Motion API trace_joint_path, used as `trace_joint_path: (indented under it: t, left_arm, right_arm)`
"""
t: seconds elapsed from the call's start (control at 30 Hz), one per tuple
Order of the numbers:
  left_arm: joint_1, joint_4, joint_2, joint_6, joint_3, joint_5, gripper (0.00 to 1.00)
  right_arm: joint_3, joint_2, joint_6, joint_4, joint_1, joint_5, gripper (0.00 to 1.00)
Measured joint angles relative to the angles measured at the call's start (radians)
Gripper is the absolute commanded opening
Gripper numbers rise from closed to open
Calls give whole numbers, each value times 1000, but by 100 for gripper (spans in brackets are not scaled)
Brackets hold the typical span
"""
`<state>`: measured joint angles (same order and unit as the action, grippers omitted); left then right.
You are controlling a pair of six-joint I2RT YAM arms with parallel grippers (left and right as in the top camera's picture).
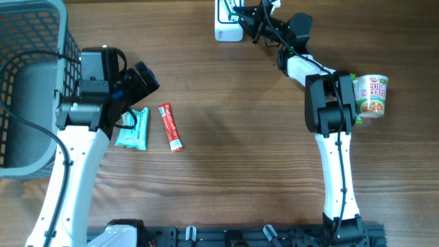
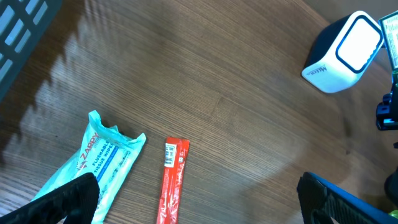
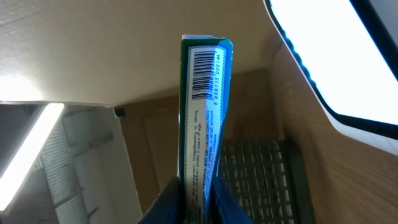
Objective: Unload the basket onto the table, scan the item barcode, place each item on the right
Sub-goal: 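Carry the green box up to the barcode scanner with the right gripper, then move the green box right and set it beside the Haribo bag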
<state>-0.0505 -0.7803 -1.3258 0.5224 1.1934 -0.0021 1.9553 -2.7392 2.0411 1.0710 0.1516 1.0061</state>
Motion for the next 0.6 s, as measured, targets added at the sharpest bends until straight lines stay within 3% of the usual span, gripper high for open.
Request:
trace_joint_path:
  t: [0.23, 0.6]
  left_arm:
    - [0, 0, 0, 0, 0, 0, 100]
    - [0, 0, 0, 0, 0, 0, 100]
  right_arm:
    - [0, 55, -112, -163, 0, 40, 13]
    - [14, 413, -801, -1050, -3, 62, 11]
